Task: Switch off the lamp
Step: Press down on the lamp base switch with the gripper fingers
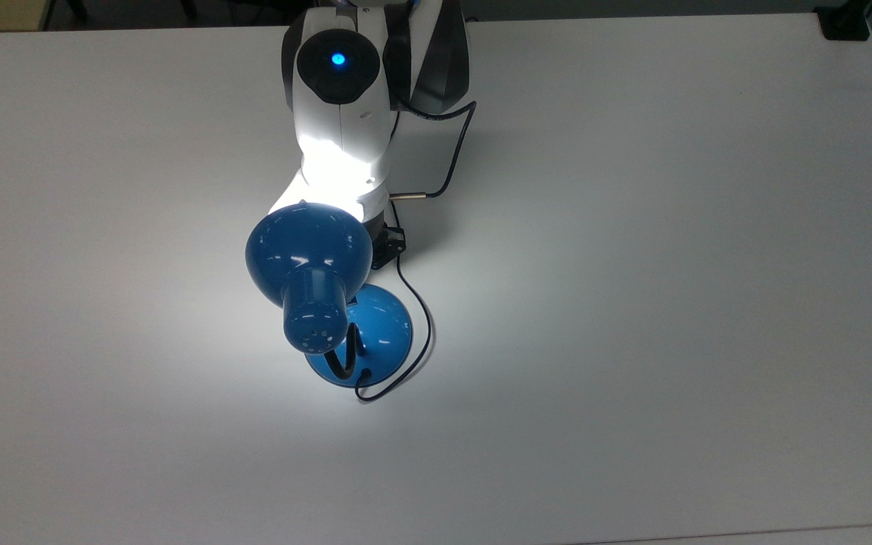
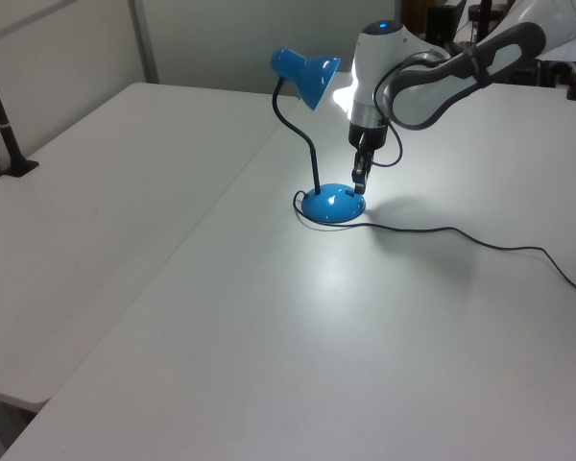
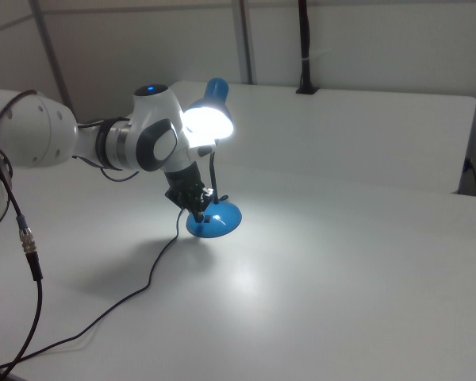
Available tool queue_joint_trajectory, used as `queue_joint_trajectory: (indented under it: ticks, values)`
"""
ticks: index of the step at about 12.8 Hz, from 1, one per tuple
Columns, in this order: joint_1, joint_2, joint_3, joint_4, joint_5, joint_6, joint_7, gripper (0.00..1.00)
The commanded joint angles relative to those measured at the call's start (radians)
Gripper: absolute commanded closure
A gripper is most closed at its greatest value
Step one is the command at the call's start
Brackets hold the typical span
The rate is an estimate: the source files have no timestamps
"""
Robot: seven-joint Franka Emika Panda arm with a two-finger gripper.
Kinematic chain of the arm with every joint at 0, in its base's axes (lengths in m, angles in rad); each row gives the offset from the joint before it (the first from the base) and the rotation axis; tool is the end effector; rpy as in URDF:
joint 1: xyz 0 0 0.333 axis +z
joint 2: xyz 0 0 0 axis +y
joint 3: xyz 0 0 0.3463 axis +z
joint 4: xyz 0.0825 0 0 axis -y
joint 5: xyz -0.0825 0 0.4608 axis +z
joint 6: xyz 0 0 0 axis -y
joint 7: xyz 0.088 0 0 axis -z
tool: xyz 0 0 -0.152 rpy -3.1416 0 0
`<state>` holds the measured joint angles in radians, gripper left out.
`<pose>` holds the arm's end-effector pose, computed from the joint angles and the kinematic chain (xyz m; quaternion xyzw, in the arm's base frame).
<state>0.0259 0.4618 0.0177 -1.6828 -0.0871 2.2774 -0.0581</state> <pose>0.7669 0.0273 0.2866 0.9945 0.0755 0.0662 0.0315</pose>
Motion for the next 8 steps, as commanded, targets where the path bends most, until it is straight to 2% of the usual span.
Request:
queue_joint_trajectory:
  ticks: [1,8]
  values:
    - [0.005,0.046,-0.005,0.025,0.009,0.077,-0.014,1.00]
    - [0.003,0.084,-0.005,0.025,-0.005,0.086,-0.017,1.00]
